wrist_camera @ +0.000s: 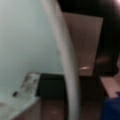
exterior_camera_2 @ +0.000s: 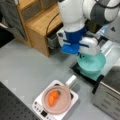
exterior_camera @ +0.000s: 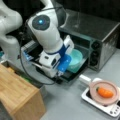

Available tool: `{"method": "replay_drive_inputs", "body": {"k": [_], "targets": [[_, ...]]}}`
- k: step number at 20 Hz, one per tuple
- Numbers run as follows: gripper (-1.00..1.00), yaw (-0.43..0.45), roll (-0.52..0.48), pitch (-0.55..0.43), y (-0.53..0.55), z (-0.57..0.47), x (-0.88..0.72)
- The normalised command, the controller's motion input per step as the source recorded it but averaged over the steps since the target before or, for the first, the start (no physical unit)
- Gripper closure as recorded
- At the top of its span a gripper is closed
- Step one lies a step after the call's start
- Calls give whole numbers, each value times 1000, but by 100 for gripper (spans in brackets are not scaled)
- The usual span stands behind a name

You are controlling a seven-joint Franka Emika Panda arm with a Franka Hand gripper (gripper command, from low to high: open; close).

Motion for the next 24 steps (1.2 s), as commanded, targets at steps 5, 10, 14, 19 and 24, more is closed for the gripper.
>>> {"method": "replay_drive_inputs", "body": {"k": [5,10,14,19,24], "targets": [[100,-113,34,-142,216,-59,-438],[100,-114,78,-136,170,-80,-322],[100,-110,65,-140,268,-102,-303],[100,-132,-2,-173,359,-128,-382],[100,-161,-1,-184,281,-99,-403]]}}
